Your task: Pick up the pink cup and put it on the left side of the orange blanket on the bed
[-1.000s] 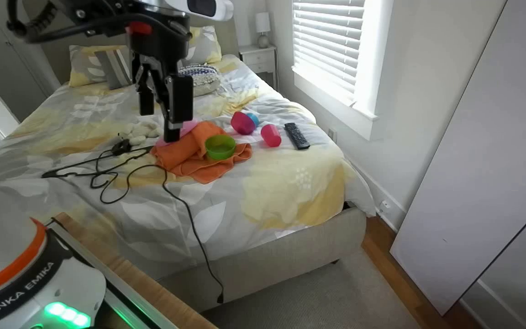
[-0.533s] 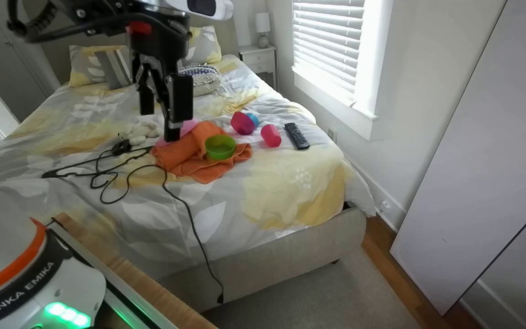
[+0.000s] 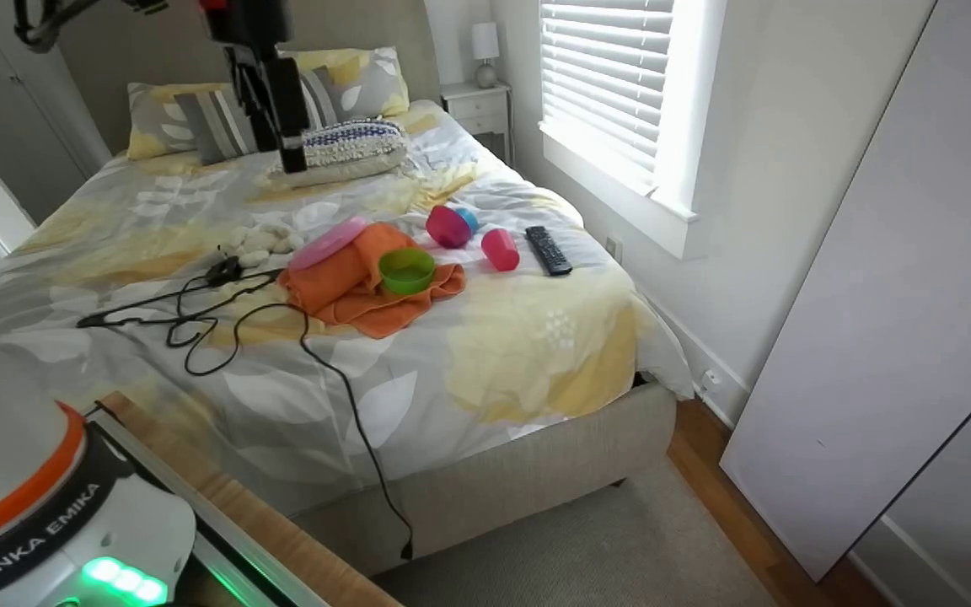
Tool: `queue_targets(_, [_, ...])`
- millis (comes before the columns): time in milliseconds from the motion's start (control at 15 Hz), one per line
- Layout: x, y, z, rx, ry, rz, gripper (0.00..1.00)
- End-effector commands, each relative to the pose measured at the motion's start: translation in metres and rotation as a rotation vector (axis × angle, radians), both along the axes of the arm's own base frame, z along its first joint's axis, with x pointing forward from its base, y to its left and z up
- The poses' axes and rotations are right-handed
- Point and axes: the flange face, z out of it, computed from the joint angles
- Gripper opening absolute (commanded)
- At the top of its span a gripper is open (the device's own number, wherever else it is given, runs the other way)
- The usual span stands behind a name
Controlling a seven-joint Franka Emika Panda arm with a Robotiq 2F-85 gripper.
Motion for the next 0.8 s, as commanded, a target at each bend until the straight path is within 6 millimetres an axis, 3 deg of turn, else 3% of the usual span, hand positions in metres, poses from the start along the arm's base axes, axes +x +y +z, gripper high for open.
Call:
queue_targets(0, [0.049,0.072,-0.006,-0.078,-0.069,-0.106,1.0])
queue_targets(133, [0.08,0.099,-0.01,-0.128,-0.126,-0.154,1.0])
queue_targets(267, [0.114,0.112,-0.016,-0.174,-0.167,-0.195,1.0])
queue_targets(533, [0.18,0.105,-0.032,-0.302,-0.191,-0.264,1.0])
queue_targets(733, [0.23,0.102,-0.059,-0.397,-0.216,-0.269,1.0])
